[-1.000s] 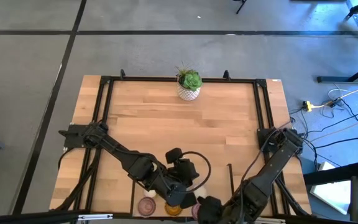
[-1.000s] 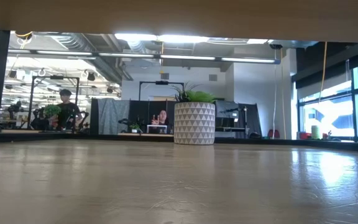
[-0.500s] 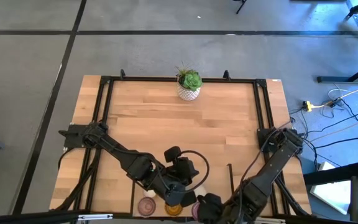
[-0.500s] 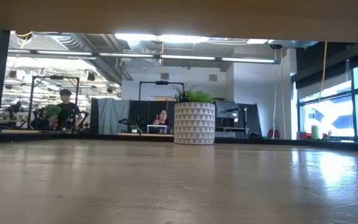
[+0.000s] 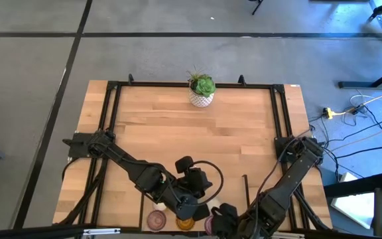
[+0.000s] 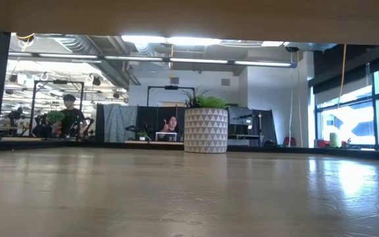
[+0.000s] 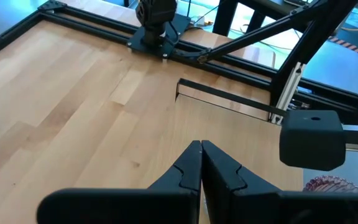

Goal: Pick & Place candle stick holders
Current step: Adjust the pink candle holder on the shelf

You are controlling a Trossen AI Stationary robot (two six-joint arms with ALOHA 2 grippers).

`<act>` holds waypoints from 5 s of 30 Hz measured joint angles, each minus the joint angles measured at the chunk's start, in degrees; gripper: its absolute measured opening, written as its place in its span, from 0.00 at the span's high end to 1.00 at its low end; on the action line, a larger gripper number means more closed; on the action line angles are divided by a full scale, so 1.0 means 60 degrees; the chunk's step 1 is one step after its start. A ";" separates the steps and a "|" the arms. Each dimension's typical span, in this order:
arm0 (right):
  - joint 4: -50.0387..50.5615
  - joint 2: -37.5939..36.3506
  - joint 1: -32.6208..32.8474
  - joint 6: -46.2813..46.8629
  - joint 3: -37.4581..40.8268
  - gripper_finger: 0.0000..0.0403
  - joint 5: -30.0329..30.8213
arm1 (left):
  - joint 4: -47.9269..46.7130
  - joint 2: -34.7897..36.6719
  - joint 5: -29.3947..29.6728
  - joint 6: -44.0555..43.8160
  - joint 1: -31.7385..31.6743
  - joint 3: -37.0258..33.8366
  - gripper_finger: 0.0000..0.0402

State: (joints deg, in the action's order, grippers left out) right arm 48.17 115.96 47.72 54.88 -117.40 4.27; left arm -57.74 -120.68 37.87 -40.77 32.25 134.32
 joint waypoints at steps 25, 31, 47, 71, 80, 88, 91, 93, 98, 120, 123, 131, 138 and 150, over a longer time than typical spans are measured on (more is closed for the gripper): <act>0.0524 -0.0004 0.0000 0.0313 -0.0062 1.00 0.0492 | 0.0004 0.0000 0.0003 0.0004 0.0000 0.0000 1.00; 0.0753 -0.0007 0.0000 0.0514 -0.0062 1.00 0.0618 | 0.0004 0.0000 0.0004 0.0010 0.0000 0.0000 1.00; 0.1198 -0.0218 0.0236 0.0970 -0.0066 1.00 0.0997 | -0.0506 0.0000 -0.2737 0.0492 0.0011 0.0000 1.00; 0.1611 -0.0455 0.0295 0.1137 -0.0069 1.00 0.1615 | 0.0662 -0.0008 -0.5789 0.1259 0.0277 0.0030 1.00; 0.1599 -0.0455 0.0295 0.1216 -0.0069 1.00 0.1792 | 0.0658 -0.0379 -0.6010 0.1279 0.0275 0.0018 1.00; 0.1747 -0.0474 0.0262 0.1280 -0.0069 1.00 0.1920 | 0.0627 -0.0357 -0.6041 0.1373 0.0288 0.0018 1.00; 0.1815 -0.0527 0.0227 0.1280 -0.0066 1.00 0.1962 | 0.0606 -0.0439 -0.6156 0.1458 0.0204 0.0018 1.00; 0.1833 -0.0567 0.0187 0.1280 -0.0066 1.00 0.2032 | 0.0572 -0.0459 -0.6267 0.1506 0.0199 0.0015 1.00; 0.1871 -0.0602 0.0188 0.1341 -0.0066 1.00 0.2255 | 0.0571 -0.0448 -0.6329 0.1673 0.0118 0.0018 1.00; 0.2604 -0.0634 0.0747 0.2249 -0.0226 1.00 0.4146 | 0.0122 -0.0466 -0.6765 0.1823 -0.0124 0.0018 1.00; 0.2693 -0.0641 0.0754 0.2251 -0.0226 1.00 0.4146 | 0.0100 -0.0509 -0.6893 0.1820 -0.0147 0.0016 1.00; 0.2734 -0.0652 0.0769 0.2252 -0.0226 1.00 0.4186 | 0.0163 -0.0645 -0.7077 0.1821 -0.0190 0.0011 1.00; 0.2749 -0.0652 0.0769 0.2290 -0.0226 1.00 0.4219 | 0.0173 -0.0758 -0.7198 0.1925 -0.0222 0.0011 1.00; 0.2734 -0.0656 0.0769 0.2391 -0.0229 1.00 0.4291 | 0.0168 -0.0758 -0.7231 0.2234 -0.0296 0.0011 1.00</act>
State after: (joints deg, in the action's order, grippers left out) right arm 64.58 112.03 52.34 69.23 -118.78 30.02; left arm -56.73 -125.23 -5.52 -27.37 30.47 134.39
